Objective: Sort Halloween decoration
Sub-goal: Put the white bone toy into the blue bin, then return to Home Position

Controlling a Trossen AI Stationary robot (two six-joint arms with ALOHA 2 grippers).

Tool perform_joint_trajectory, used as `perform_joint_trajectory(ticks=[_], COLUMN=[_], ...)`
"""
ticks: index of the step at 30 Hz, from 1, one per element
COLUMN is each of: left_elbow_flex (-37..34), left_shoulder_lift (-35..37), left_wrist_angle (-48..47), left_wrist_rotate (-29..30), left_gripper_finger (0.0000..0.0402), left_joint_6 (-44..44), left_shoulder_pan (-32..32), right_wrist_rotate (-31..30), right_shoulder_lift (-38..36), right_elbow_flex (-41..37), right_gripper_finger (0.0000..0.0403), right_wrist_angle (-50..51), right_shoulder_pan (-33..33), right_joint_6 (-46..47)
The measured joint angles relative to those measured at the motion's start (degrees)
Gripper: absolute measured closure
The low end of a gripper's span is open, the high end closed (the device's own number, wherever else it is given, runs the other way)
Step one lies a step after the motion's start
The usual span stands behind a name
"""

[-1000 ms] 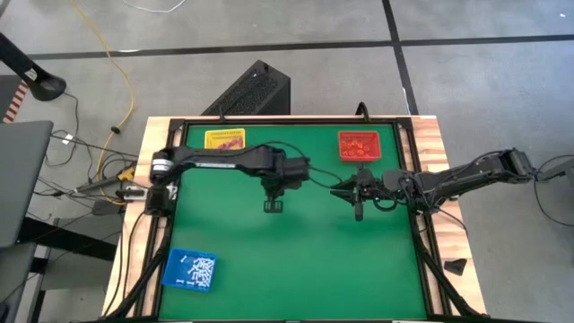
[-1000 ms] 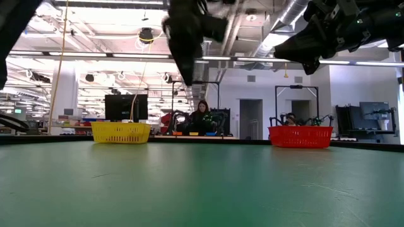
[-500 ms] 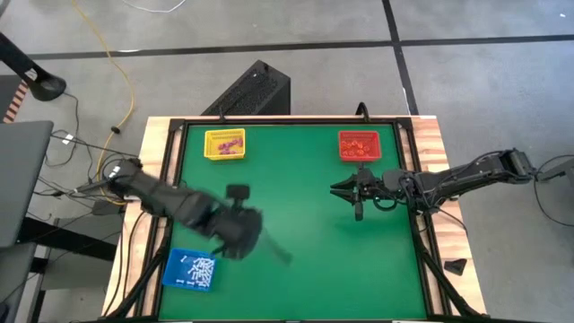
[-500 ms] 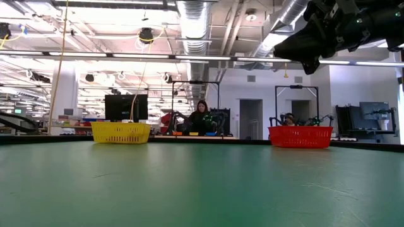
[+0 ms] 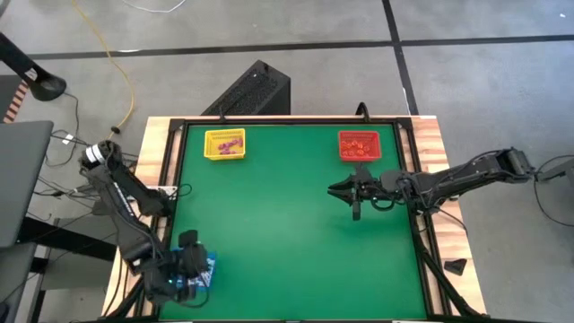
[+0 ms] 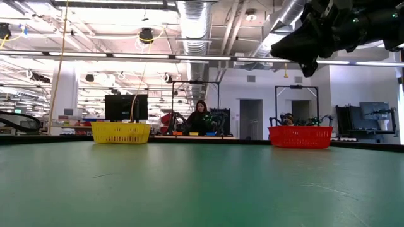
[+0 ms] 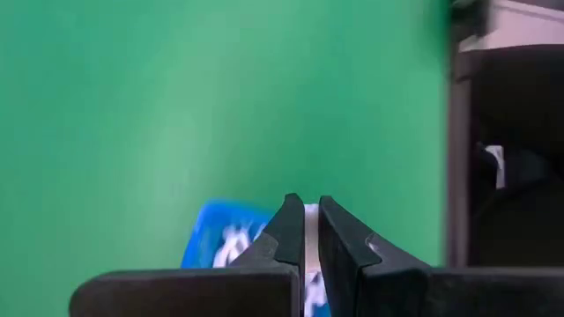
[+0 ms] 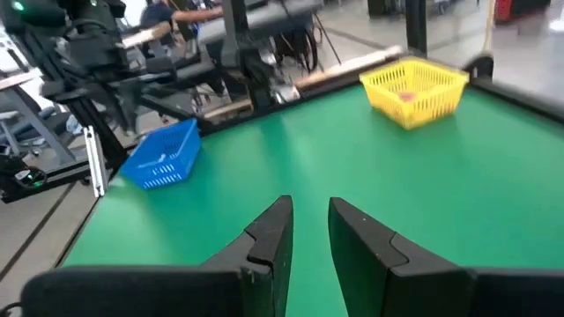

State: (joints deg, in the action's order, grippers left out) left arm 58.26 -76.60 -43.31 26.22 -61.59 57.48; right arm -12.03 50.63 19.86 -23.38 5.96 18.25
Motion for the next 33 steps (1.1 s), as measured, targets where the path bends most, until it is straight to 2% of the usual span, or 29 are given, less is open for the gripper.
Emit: perform_joint_trajectory(ticks=[5,11,16,22,28,31,33], left_elbow_flex=[-11.59,-19.26,-20.11,-20.11,-20.11,-18.6,-16.88], left_shoulder_lift=[2.95,3.15,3.15,3.15,3.75,6.1,8.29], left_wrist_angle=[6.1,12.3,10.71,7.33,5.36,5.19,6.68], left_wrist_rotate=[-1.93,-13.35,-14.99,-14.23,-18.23,-12.83,-4.1], left_gripper_finger=[0.0399,0.0399,0.0385,0.0326,0.0286,0.0282,0.0282], left_joint_6=[-10.96,-13.3,-15.2,-14.34,-12.94,-7.96,-2.41], left_shoulder_pan=[3.16,3.6,3.59,3.58,3.54,2.6,1.41], right_wrist_rotate=[-0.01,-0.02,-0.02,-0.02,-0.02,0.03,0.04], right_shoulder_lift=[3.94,7.39,7.85,7.87,7.87,7.42,6.59], right_elbow_flex=[0.02,0.02,0.02,0.01,0.02,0.02,0.02], right_gripper_finger=[0.0294,0.0294,0.0294,0.0294,0.0294,0.0294,0.0294], right_wrist_angle=[0.06,-0.29,-3.6,-5.14,-5.57,-5.61,-5.61], right_shoulder_pan=[0.0,-0.14,0.0,0.0,0.02,0.0,0.02], right_joint_6=[4.74,7.64,7.89,7.86,7.83,7.74,7.66])
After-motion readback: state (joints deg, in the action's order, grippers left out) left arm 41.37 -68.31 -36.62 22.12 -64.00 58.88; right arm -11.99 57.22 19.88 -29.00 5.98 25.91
